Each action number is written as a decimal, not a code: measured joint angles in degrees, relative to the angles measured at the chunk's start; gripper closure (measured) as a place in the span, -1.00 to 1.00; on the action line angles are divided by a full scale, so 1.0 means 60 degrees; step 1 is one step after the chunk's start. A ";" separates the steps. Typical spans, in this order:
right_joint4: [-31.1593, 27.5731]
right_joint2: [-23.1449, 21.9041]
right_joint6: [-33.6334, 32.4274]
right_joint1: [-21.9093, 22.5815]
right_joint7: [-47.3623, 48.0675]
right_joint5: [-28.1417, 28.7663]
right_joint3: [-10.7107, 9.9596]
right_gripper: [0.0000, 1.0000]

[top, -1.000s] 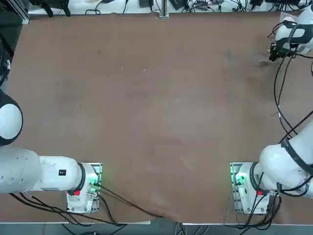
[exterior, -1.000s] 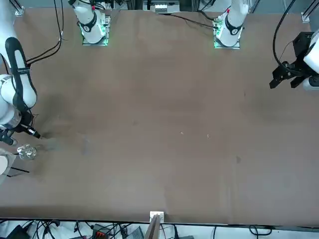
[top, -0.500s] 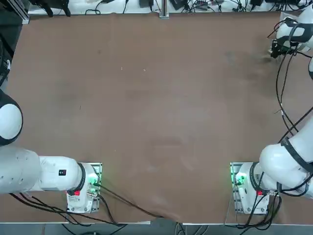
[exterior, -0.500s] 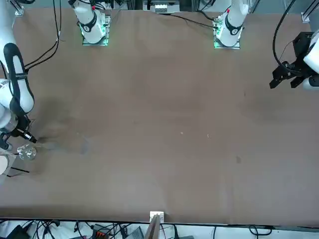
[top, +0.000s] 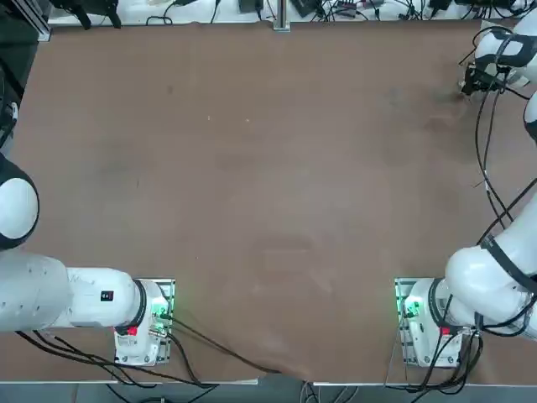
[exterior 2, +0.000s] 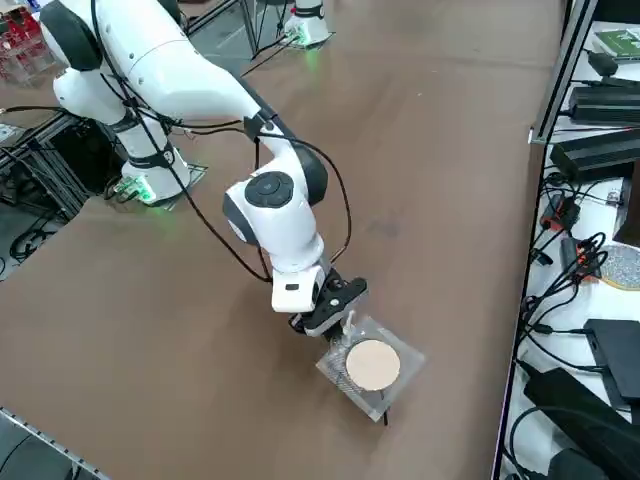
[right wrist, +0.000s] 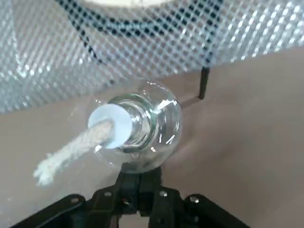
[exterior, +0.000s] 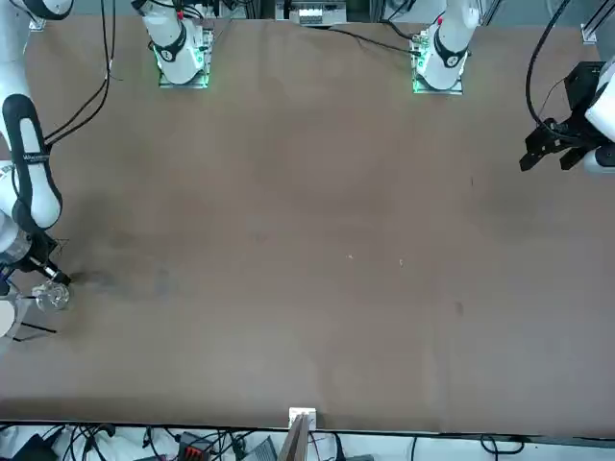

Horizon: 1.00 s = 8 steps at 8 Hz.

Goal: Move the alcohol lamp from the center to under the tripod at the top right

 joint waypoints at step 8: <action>0.0831 0.0771 0.0790 0.0084 0.0978 0.0001 0.0023 0.96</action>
